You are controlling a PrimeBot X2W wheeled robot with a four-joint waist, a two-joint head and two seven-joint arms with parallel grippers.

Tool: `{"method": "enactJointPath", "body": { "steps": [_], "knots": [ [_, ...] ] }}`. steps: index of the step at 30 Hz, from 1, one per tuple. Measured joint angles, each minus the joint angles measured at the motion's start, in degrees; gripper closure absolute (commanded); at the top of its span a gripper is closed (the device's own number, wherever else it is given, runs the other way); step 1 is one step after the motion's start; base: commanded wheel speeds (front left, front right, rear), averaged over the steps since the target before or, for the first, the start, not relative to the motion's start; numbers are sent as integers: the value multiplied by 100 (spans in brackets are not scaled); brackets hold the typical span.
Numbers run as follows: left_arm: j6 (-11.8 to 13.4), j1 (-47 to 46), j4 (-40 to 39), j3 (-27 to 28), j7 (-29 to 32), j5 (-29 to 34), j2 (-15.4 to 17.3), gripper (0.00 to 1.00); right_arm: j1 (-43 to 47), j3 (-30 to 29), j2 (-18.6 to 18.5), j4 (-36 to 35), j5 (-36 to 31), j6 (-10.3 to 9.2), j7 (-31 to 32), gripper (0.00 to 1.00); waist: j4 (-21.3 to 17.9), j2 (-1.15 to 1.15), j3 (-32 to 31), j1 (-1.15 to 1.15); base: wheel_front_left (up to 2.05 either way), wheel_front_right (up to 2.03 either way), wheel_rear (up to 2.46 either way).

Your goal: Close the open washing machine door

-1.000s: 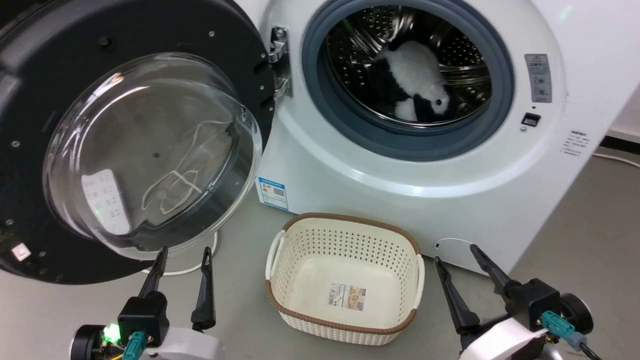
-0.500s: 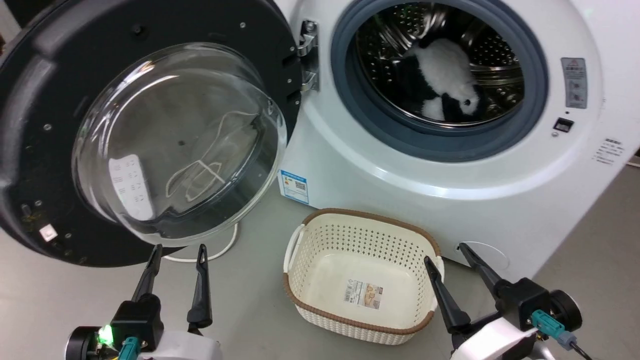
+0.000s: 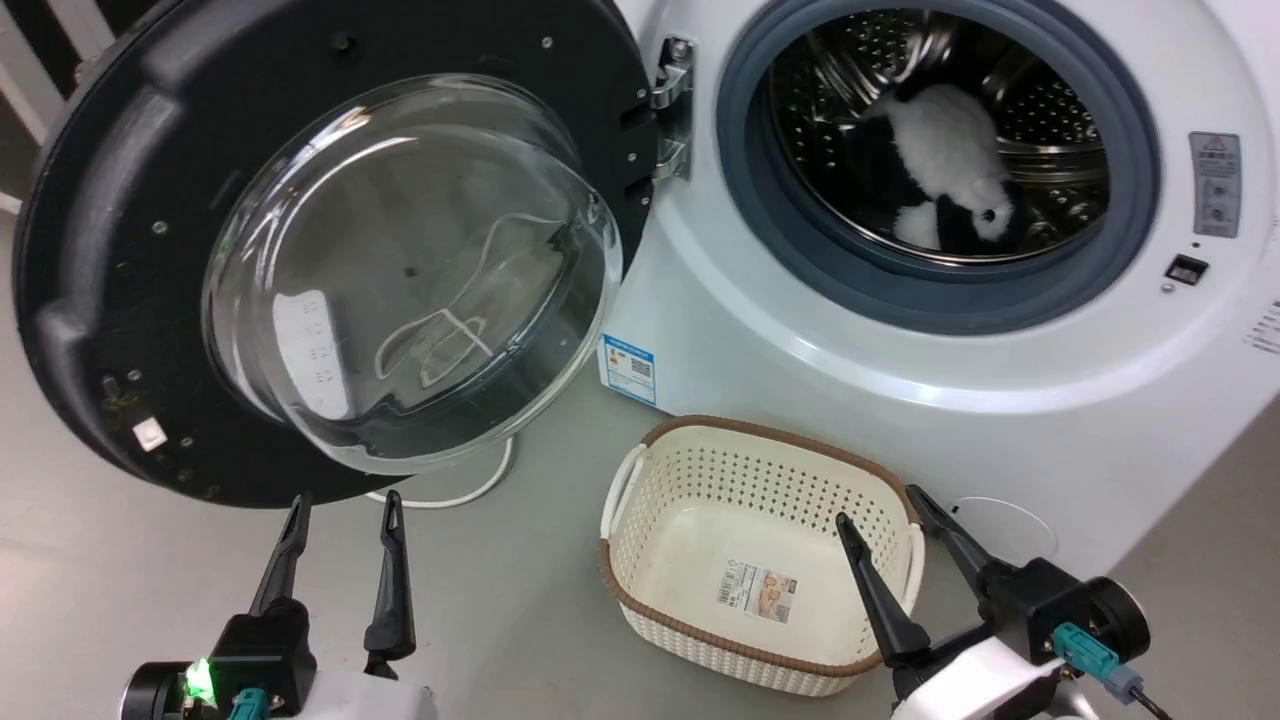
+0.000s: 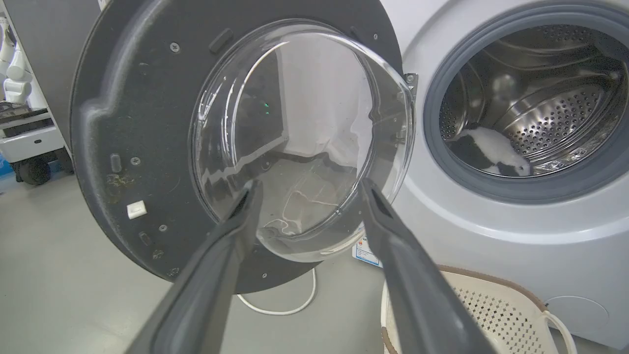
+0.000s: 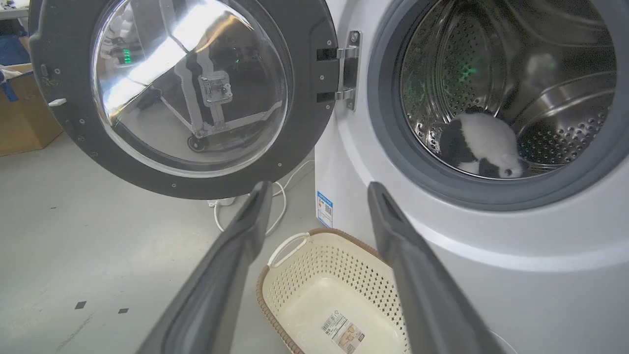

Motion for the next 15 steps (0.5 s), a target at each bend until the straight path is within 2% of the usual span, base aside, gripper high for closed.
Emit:
{"method": "enactJointPath", "body": {
  "steps": [7, 8, 9, 10, 15],
  "knots": [
    [2, 3, 0, 25, -69, -127, -18, 0, 0, 27, 1, 41, 16, 0, -85, 0, 169, 0, 45, 0, 0, 0, 0],
    [1, 3, 5, 23, -94, -156, -19, 9, 0, 32, 2, 49, 16, 0, -97, 0, 194, 0, 55, 0, 0, 0, 0],
    [-2, 3, 10, 25, -114, -192, -20, 62, 0, 38, 2, 57, 16, 0, -113, 0, 218, 0, 64, 0, 0, 0, 0],
    [-23, 3, 12, 22, -115, -235, -21, 100, -1, 43, 3, 60, 15, 0, -131, 0, 243, 0, 77, 0, 0, 0, 0],
    [-64, -21, -188, 241, -179, -683, -40, 100, -3, 55, 8, 62, 11, 0, -185, 0, 364, 0, 176, 0, 0, 0, 0]
  ]
}}
